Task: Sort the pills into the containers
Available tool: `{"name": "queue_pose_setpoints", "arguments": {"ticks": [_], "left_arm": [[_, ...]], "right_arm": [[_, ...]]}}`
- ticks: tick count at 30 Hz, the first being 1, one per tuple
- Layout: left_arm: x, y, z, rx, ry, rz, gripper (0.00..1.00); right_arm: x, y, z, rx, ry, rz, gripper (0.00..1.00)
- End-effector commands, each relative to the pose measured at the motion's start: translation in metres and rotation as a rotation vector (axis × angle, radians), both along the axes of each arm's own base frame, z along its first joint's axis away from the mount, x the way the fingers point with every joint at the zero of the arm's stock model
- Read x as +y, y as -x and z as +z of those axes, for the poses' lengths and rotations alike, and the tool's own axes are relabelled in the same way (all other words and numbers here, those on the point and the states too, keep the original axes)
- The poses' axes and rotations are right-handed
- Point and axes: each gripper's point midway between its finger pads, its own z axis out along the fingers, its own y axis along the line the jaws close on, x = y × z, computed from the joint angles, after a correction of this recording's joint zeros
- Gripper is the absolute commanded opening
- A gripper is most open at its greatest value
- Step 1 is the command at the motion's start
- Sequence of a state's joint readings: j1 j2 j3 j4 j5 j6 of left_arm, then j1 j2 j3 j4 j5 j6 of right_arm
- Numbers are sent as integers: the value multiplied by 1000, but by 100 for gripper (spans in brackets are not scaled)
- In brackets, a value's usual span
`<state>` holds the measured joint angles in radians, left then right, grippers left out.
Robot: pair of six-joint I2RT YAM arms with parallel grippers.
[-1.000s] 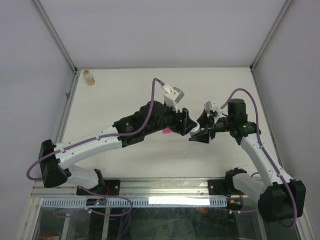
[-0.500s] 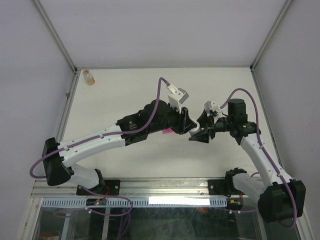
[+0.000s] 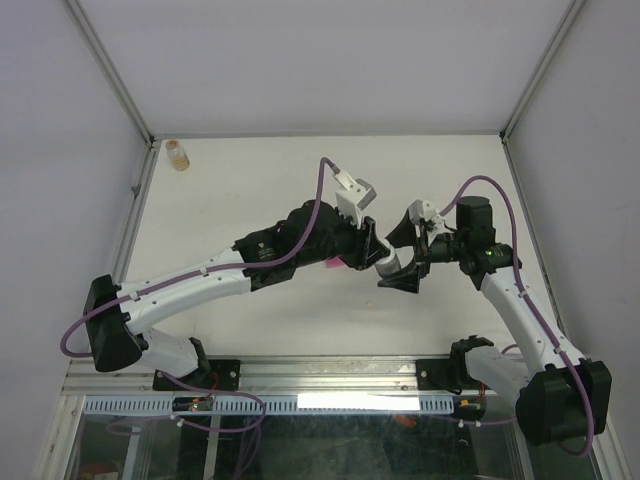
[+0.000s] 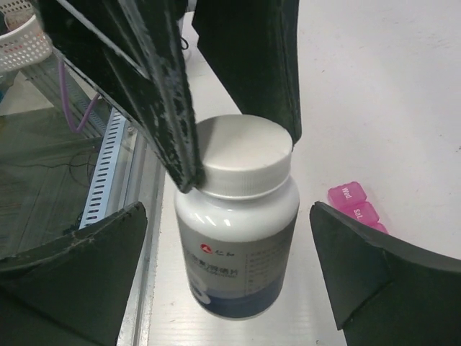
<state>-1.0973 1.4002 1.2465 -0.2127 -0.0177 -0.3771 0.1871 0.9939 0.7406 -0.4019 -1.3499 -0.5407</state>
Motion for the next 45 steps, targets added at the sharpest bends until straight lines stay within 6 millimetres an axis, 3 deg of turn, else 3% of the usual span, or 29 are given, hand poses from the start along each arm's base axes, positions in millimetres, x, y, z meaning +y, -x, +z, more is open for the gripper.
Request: {"name": "queue_pose_setpoints", "arguments": {"ticks": [1, 5, 9, 12, 16, 21, 22, 26, 35, 40, 45], "left_arm": [[21, -17, 6, -39, 8, 63, 0], [66, -60, -29, -9, -55, 242, 0], [133, -108, -78, 28, -139, 472, 0], [182, -142, -98, 26, -177, 648, 0], [236, -183, -100, -10, -196, 841, 0], [280, -227, -98, -29, -222, 987, 0], [285, -236, -111, -5, -248, 998, 0], [289, -268, -126, 25, -280, 1003, 0], [294, -351, -120, -5, -271, 1057, 0], [321, -395, -138, 18, -332, 1156, 0], [346, -419, -146, 26, -369, 1230, 3]], "right_arm": [[1, -3, 11, -51, -18, 3, 99], [-1, -7, 8, -65, 1, -20, 99], [-4, -15, 2, -73, 25, -56, 99], [-4, -19, 0, -68, 36, -72, 99], [-5, -22, -3, -65, 42, -84, 99], [-5, -24, -4, -65, 45, -95, 99], [-5, -24, -4, -62, 45, -96, 99], [-5, -25, -4, -61, 45, -99, 99], [-6, -27, -6, -54, 48, -107, 99], [-7, -28, -7, -50, 50, -112, 99], [-7, -29, -9, -46, 53, -116, 99]]}}
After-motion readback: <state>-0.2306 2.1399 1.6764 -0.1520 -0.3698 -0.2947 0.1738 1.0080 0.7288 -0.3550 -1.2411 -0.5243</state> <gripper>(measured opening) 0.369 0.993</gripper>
